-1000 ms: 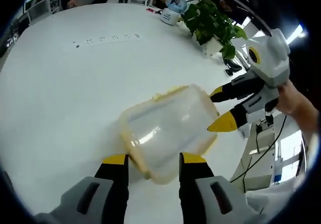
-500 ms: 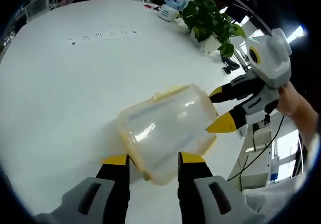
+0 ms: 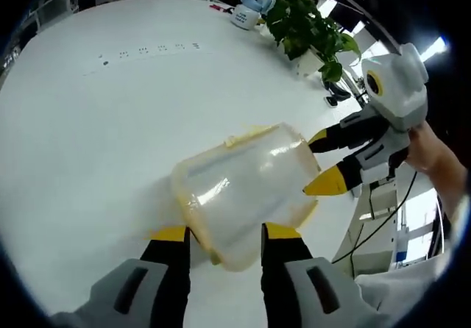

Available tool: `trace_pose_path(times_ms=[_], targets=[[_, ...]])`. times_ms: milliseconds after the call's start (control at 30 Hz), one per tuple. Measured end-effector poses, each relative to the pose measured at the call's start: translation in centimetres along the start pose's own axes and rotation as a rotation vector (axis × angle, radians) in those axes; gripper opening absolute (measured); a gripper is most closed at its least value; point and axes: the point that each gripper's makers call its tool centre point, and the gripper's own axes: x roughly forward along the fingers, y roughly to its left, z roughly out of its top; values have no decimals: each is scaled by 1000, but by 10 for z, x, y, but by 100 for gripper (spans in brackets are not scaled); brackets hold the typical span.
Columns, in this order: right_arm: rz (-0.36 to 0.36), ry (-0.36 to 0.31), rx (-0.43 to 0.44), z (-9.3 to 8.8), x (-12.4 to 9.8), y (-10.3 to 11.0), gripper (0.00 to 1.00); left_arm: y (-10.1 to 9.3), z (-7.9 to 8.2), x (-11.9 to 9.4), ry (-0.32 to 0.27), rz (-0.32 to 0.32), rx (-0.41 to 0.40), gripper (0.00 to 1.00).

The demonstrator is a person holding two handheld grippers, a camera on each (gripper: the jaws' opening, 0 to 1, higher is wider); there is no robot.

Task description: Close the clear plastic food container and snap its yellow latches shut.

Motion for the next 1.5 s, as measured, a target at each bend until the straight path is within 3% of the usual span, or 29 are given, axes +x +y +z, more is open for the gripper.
trace_pose_path(times_ms=[567, 700, 900, 1167, 1500], targets=[[-1, -13, 21, -2, -1, 1, 45, 0, 0, 0, -11, -5, -2, 38], [16, -46, 20, -3, -1, 0, 45, 0, 2, 0, -16, 9, 33, 39], [13, -44, 5, -2, -2, 2, 46, 0, 1, -2, -23, 11, 43, 40], [-15, -43, -86, -1, -8, -2, 39, 0, 3, -4, -30, -3, 60, 44], [-37, -59, -162, 6, -18, -1, 38, 0, 3, -12, -22, 26, 131, 47]])
